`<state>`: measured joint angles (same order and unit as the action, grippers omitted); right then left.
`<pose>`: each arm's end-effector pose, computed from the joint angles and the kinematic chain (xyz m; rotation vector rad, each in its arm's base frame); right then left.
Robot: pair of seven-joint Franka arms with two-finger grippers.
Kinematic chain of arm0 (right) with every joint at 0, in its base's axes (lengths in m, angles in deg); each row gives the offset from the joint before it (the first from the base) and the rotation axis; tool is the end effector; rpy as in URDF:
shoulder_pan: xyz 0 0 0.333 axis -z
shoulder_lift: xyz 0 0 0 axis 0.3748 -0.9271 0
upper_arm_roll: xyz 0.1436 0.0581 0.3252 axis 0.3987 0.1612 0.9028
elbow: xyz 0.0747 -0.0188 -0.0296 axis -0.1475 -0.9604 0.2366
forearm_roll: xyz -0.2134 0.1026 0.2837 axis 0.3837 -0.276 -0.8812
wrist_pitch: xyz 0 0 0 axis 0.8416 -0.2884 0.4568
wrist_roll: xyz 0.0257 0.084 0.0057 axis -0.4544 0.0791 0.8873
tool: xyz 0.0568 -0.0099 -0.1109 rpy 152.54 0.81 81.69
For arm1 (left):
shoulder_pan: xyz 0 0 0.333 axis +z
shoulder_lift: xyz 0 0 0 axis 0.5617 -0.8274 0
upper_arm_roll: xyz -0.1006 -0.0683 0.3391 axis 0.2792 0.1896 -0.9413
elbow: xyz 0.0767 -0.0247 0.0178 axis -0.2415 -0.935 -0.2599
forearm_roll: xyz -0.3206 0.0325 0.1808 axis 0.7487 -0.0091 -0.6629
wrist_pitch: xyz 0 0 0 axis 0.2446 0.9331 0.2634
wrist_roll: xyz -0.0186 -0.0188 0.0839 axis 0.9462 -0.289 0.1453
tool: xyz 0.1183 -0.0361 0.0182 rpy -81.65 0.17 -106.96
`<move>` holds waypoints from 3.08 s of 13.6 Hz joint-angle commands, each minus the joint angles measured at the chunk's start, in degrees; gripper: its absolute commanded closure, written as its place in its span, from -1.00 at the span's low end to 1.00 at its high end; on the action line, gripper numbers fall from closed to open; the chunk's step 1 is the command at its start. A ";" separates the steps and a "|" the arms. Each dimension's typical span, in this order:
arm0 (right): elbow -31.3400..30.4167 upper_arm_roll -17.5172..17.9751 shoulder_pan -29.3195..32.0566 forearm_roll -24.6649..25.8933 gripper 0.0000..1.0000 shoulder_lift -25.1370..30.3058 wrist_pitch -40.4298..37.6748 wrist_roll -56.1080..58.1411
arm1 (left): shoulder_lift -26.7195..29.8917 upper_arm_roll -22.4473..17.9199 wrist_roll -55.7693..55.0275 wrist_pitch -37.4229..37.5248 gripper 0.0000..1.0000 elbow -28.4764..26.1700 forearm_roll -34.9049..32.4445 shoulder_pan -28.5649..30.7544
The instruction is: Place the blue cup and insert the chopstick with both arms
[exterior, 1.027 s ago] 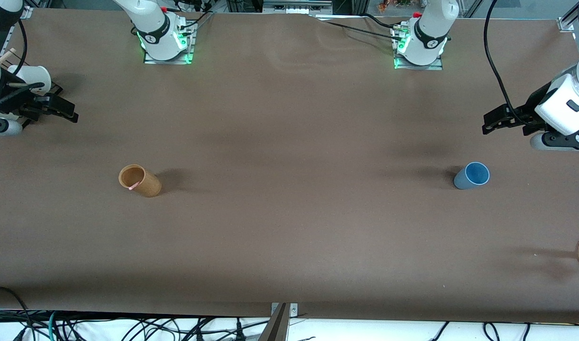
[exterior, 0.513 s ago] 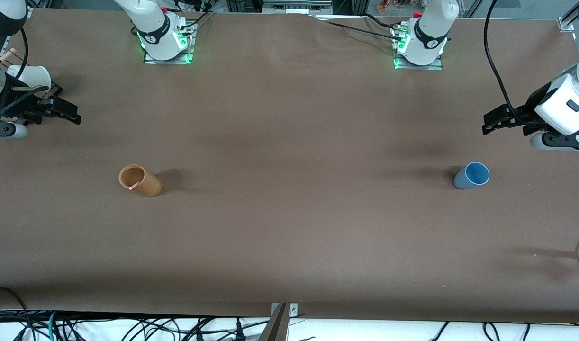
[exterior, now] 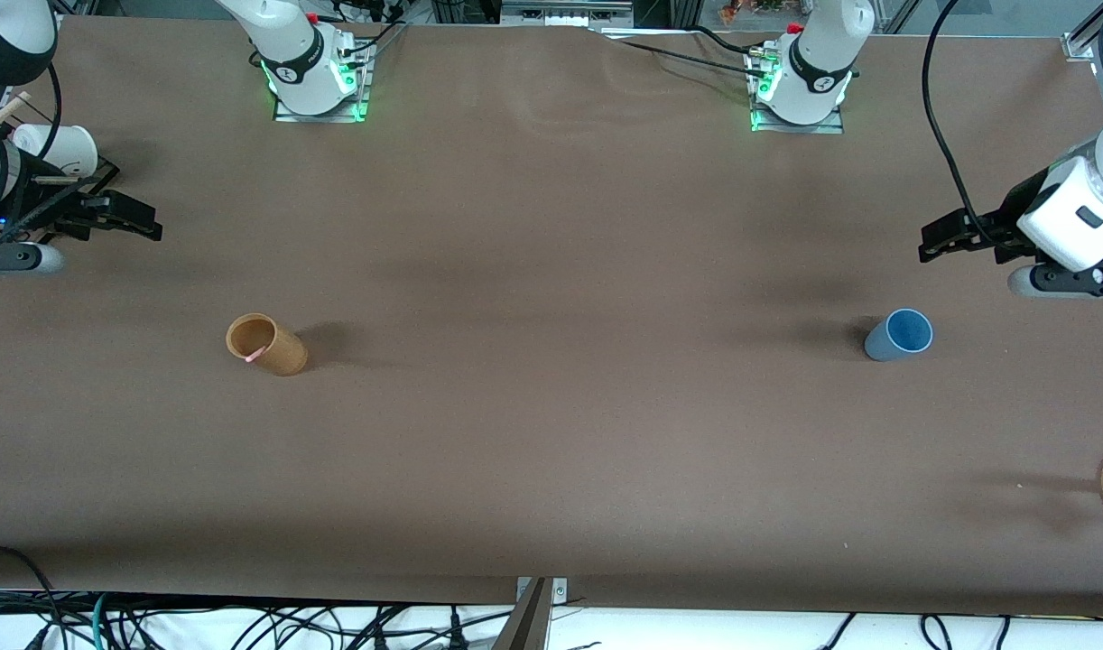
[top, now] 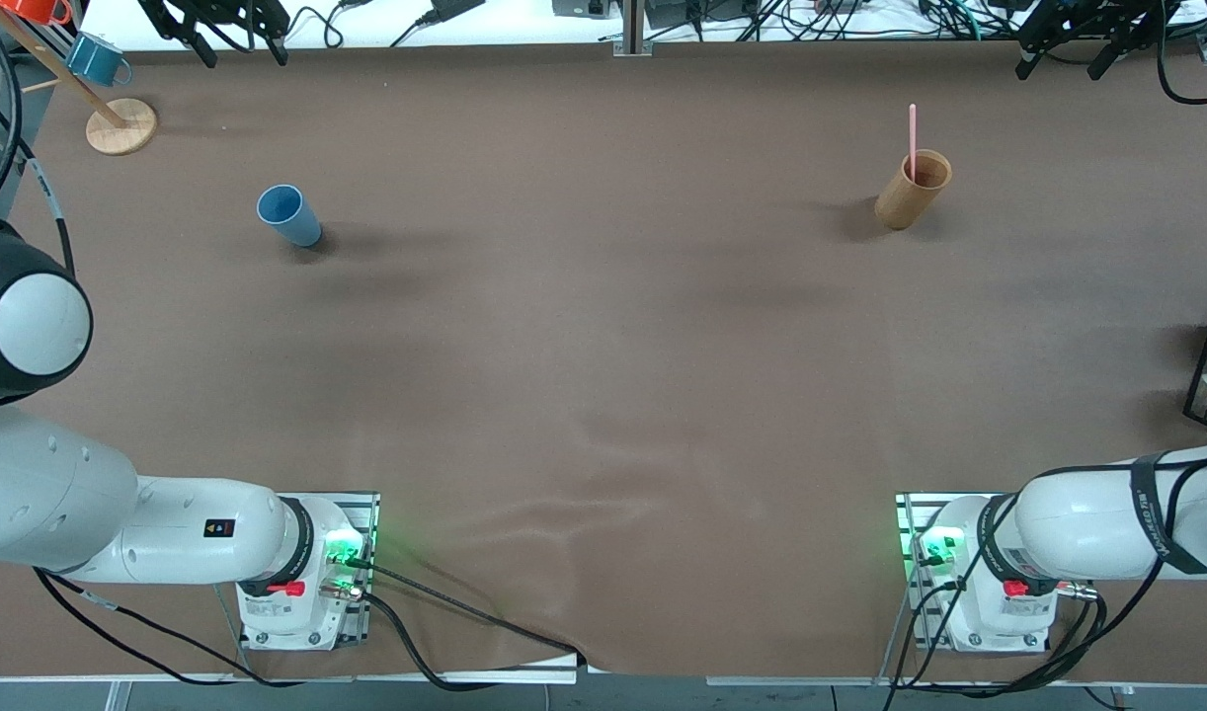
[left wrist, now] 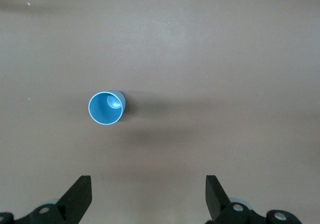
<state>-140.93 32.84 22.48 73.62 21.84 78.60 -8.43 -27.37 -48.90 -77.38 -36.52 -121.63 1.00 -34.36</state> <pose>0.5446 -0.0067 0.5839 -3.1113 -0.0072 0.1989 0.5681 -0.0182 0.5920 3.1143 0.0284 -0.1896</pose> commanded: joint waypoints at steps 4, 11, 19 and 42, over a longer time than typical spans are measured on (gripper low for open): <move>0.81 0.18 -0.12 -0.42 -1.00 -0.67 -1.05 7.85 | -10.55 -0.32 7.00 -1.66 -1.00 0.95 -0.84 2.63; 0.81 0.09 -0.03 0.02 -1.00 -0.67 -0.61 8.04 | -12.05 -7.60 18.54 -22.74 -1.00 -11.87 -1.38 5.02; 0.29 0.18 -0.12 0.90 -1.00 -1.11 1.76 8.48 | -11.87 -8.93 23.39 -41.75 -1.00 -25.86 -1.38 5.72; -19.05 5.28 -0.20 -4.20 -0.66 -12.27 47.01 31.95 | -10.99 -8.41 24.37 -43.74 1.00 -27.29 -0.32 4.32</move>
<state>-159.85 36.92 21.93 71.00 10.42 123.38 23.00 -39.60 -57.60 -51.83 -86.05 -151.87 0.50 -29.15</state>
